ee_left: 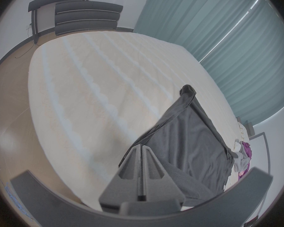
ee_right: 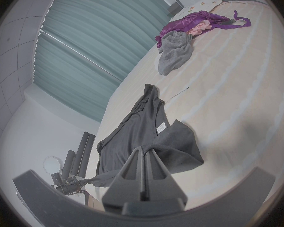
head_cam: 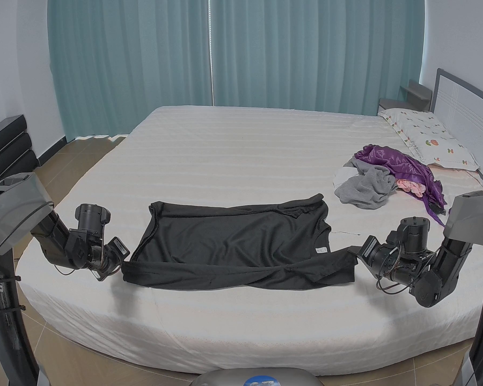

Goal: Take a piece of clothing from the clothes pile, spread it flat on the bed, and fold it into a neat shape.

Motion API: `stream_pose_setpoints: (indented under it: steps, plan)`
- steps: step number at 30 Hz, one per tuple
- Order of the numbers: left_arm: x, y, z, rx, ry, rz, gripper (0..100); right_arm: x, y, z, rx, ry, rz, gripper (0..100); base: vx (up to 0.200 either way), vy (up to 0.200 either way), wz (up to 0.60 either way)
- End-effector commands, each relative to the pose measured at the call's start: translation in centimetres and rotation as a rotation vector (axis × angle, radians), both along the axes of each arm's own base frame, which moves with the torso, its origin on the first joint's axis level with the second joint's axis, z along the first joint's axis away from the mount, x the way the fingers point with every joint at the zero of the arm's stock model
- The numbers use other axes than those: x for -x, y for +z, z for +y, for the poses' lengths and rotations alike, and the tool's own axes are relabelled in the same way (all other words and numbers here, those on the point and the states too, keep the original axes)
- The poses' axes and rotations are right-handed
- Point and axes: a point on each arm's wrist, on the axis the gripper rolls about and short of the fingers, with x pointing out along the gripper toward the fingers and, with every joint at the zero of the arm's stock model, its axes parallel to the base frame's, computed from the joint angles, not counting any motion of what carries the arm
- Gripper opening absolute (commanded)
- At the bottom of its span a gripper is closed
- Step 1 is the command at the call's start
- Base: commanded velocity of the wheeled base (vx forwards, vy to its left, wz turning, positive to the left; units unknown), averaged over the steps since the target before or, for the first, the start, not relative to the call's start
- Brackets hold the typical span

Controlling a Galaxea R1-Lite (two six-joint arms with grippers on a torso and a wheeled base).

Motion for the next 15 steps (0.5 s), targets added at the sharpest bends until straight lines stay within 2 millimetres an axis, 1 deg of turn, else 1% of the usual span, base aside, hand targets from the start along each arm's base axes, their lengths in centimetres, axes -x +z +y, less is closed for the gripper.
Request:
stream_pose_setpoints:
  steps: [1,3,4,5,6,7,12,15]
  plan:
    - [1.7,1.8,0.2,-0.004,-0.015,-0.001,0,1.1,0.5,-0.2,0.001,0.002,0.005,0,0.0,0.0,0.0]
    - [3.1,2.7,0.6,-0.011,-0.04,-0.001,0,1.4,0.8,-0.6,0.0,-0.007,-0.001,0,0.0,0.0,0.0]
    - [3.2,2.8,0.6,-0.011,-0.044,0.0,0,1.4,0.9,-0.6,0.0,-0.009,-0.003,0,0.0,0.0,0.0]
    - [4.0,3.1,0.6,-0.01,-0.061,0.006,0,1.7,1.1,-0.7,0.0,-0.01,-0.004,0,0.0,0.0,0.0]
    - [4.0,3.1,0.6,-0.01,-0.061,0.006,0,1.7,1.1,-0.7,0.0,-0.01,-0.004,0,0.0,0.0,0.0]
    - [5.0,3.2,0.6,-0.013,-0.08,0.033,0,2.1,1.2,-0.8,0.0,-0.01,0.002,0,0.0,0.0,0.0]
    - [7.0,2.4,0.4,0.014,-0.13,0.098,0,3.1,0.8,-1.0,0.006,-0.003,0.027,0,0.0,0.0,0.0]
    - [7.7,1.6,0.4,0.012,-0.164,0.137,0,3.8,0.4,-1.1,0.007,0.003,0.039,0,0.0,0.0,0.0]
